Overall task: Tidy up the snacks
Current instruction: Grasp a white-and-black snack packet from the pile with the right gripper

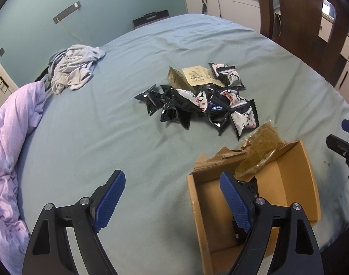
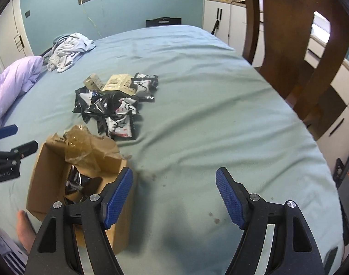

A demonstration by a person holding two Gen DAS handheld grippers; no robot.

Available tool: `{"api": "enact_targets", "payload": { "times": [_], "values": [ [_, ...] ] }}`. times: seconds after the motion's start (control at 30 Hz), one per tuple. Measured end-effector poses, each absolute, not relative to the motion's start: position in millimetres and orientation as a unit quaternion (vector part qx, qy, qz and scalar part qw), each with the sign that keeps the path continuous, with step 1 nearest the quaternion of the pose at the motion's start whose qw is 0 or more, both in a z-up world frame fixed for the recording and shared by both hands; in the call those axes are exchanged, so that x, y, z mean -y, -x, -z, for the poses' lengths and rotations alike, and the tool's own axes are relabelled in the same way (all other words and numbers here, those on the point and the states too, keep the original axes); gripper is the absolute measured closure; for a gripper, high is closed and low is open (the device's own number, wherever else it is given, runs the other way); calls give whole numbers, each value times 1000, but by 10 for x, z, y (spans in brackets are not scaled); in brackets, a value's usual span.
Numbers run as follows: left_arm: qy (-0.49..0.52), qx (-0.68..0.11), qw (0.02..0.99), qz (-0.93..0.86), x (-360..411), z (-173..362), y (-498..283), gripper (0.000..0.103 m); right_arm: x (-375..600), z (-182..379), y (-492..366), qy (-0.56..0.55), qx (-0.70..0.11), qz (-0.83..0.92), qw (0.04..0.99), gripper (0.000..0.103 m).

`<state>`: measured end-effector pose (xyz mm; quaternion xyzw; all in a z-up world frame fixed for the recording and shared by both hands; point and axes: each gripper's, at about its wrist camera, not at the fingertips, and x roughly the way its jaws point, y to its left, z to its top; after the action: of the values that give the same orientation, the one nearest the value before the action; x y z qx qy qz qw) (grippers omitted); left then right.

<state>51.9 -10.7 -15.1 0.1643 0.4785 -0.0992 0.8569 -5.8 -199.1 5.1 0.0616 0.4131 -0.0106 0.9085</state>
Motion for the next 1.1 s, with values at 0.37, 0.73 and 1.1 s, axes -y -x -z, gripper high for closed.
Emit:
{"api": "enact_targets", "payload": {
  "times": [0.37,0.73,1.1],
  "values": [
    [-193,-466,856,113,342,164,-534,14,2177,47,-186,-52,-407,-7,912,29],
    [-185,-469,855,119,361,132,-568,10,2334,54,-307,-78,-403,-9,912,29],
    [-153,-479,857,110,255,92,-649,9,2402,259,-805,-107,-427,-51,896,29]
  ]
}}
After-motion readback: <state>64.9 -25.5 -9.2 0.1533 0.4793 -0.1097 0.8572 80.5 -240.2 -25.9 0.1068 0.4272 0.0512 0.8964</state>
